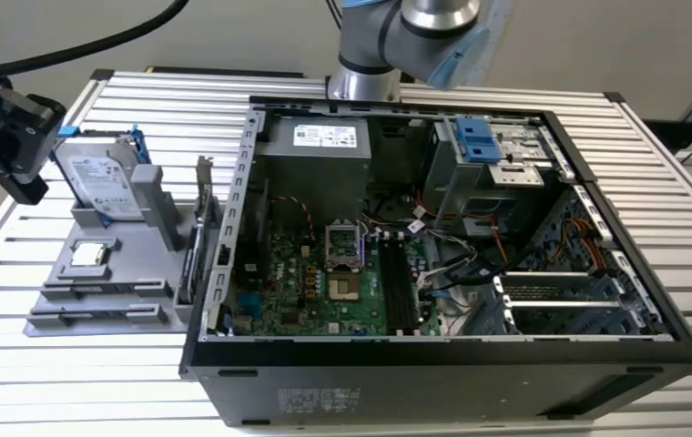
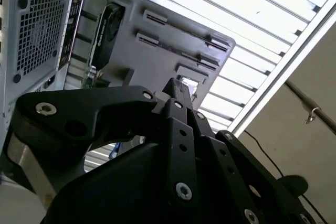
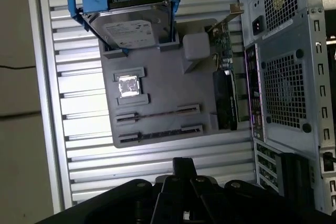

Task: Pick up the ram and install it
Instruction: 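Pick up the ram and move it above insertion slot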

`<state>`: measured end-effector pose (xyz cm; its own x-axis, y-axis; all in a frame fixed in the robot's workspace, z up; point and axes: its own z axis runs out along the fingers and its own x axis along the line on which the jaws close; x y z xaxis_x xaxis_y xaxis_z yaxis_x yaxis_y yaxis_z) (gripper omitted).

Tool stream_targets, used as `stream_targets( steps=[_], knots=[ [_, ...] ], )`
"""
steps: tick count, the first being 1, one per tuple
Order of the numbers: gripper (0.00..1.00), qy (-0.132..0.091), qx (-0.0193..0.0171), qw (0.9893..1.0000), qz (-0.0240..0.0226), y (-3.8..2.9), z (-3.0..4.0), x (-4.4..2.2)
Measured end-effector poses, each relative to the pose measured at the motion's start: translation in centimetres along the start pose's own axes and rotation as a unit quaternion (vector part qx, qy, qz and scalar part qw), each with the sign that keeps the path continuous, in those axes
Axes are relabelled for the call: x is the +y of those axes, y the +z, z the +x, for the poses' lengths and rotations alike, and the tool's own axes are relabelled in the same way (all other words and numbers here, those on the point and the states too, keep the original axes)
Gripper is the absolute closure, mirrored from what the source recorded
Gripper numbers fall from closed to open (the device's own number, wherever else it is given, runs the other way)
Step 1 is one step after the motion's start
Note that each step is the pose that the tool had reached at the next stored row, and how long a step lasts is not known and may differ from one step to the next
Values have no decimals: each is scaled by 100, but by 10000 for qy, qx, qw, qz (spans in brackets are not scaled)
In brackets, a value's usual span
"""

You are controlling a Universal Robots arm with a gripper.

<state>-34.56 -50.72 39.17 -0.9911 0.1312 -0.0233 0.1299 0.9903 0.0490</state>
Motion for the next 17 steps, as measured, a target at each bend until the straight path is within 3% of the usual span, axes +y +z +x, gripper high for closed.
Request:
stream_targets(
  steps=[17],
  knots=[
    [100,429,-21,9991,10,0,4,-1]
  ],
)
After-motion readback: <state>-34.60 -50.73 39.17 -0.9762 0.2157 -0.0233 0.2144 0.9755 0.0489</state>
